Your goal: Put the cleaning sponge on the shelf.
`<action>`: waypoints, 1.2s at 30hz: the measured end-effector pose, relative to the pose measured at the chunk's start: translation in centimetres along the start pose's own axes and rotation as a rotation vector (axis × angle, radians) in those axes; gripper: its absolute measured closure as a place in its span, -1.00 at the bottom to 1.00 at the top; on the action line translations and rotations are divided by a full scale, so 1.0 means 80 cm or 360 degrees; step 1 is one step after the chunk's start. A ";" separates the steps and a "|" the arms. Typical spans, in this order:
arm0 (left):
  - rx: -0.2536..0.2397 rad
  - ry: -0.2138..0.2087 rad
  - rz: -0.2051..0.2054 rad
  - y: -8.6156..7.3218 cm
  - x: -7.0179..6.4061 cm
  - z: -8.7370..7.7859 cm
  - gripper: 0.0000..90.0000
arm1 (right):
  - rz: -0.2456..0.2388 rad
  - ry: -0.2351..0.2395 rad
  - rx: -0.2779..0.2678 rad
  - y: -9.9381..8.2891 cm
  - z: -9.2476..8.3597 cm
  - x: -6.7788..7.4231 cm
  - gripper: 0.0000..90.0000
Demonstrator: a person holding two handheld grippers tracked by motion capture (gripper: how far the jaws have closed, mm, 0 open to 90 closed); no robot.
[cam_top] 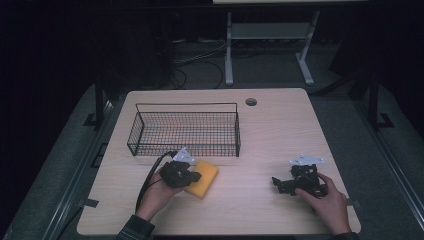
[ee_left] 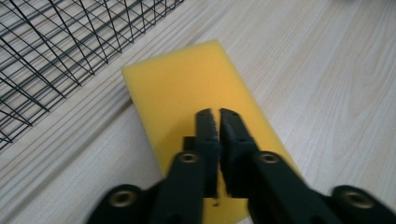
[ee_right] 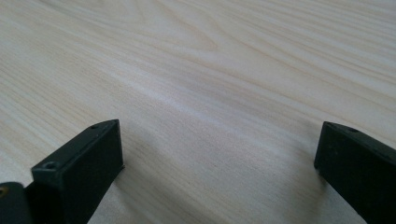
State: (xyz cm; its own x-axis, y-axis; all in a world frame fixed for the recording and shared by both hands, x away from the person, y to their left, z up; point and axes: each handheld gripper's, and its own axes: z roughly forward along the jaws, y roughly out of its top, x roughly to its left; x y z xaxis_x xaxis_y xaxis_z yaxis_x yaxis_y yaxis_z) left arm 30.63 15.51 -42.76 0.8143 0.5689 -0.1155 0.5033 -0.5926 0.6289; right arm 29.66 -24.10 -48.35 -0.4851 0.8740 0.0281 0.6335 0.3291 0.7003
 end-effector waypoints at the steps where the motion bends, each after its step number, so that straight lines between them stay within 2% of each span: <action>1: 0.0000 0.0004 -0.0003 0.001 -0.001 -0.001 0.84 | 0.0000 0.0000 0.0000 0.000 0.000 0.000 -0.99; 3: -0.0006 0.0020 -0.0006 0.004 -0.003 -0.003 0.70 | 0.0000 0.0000 0.0000 0.000 0.000 0.000 -0.99; 4: -0.0013 0.0028 -0.0015 0.005 -0.004 -0.003 0.55 | 0.0001 0.0000 0.0000 0.000 0.000 0.000 -0.99; 5: -0.0009 0.0034 -0.0019 0.007 -0.005 -0.004 0.55 | 0.0001 0.0000 0.0000 0.000 0.000 0.000 -0.99; 6: -0.0008 0.0042 -0.0030 0.009 -0.006 -0.005 0.45 | 0.0000 0.0000 0.0000 0.000 0.000 0.000 -0.99; 9: 0.0005 0.0065 -0.0051 0.013 -0.009 -0.004 0.07 | 0.0002 0.0000 0.0001 0.000 0.000 0.000 -0.99; 11: 0.0005 0.0084 -0.0057 0.014 -0.009 -0.004 -0.09 | 0.0000 0.0000 0.0000 0.000 0.000 0.000 -0.99; 12: 0.0012 0.0101 -0.0064 0.015 -0.009 -0.002 -0.09 | 0.0000 0.0000 0.0000 0.000 0.000 0.000 -0.99; 14: 0.0036 0.0102 -0.0073 0.016 -0.008 0.000 -0.32 | -0.0001 0.0000 0.0000 0.000 0.000 0.000 -0.99; 15: 0.0051 0.0103 -0.0095 0.018 -0.007 0.003 -0.50 | 0.0000 0.0000 0.0001 0.000 0.000 0.000 -0.99; 17: 0.0064 0.0107 -0.0097 0.019 -0.006 0.005 -0.66 | 0.0000 0.0000 0.0000 0.000 0.000 0.000 -0.99; 21: 0.0083 0.0126 -0.0112 0.022 -0.005 0.013 -0.71 | 0.0000 0.0000 0.0001 0.000 0.000 0.000 -0.99; 36: 0.0175 0.0177 -0.0077 0.027 -0.005 0.043 -0.72 | -0.0001 0.0000 0.0000 0.000 0.000 0.000 -0.99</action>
State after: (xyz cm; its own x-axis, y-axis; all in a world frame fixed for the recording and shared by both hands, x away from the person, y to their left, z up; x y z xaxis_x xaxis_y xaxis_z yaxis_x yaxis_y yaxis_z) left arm 32.40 11.99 -44.00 0.7543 0.6542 -0.0543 0.5748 -0.6183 0.5360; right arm 29.66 -24.10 -48.35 -0.4854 0.8739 0.0276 0.6332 0.3296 0.7003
